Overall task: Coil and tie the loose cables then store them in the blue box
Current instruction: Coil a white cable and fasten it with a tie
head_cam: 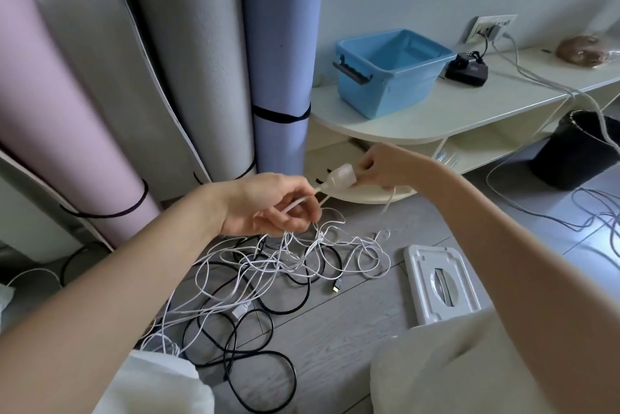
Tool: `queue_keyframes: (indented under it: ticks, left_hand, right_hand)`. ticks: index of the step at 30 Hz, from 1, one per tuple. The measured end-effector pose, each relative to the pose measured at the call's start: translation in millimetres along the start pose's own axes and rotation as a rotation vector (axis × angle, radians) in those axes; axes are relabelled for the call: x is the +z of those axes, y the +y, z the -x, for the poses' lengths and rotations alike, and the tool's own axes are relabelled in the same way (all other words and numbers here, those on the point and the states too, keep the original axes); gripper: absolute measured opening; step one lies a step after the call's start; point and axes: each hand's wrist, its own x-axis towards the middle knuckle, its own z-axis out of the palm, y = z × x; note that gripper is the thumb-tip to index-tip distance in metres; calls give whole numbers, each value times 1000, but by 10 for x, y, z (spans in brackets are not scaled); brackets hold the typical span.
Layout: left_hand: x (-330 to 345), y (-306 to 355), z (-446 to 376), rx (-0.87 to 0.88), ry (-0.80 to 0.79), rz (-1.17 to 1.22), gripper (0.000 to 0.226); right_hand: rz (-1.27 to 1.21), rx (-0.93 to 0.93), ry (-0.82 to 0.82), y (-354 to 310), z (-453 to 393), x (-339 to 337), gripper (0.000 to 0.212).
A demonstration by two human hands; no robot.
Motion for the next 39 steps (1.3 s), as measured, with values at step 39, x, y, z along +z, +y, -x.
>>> queue_keyframes:
  ticks: [39]
  left_hand:
    - [96,51,-114,60,-249,119,46]
  right_hand:
    - [-56,103,-197,71,-20,143,24]
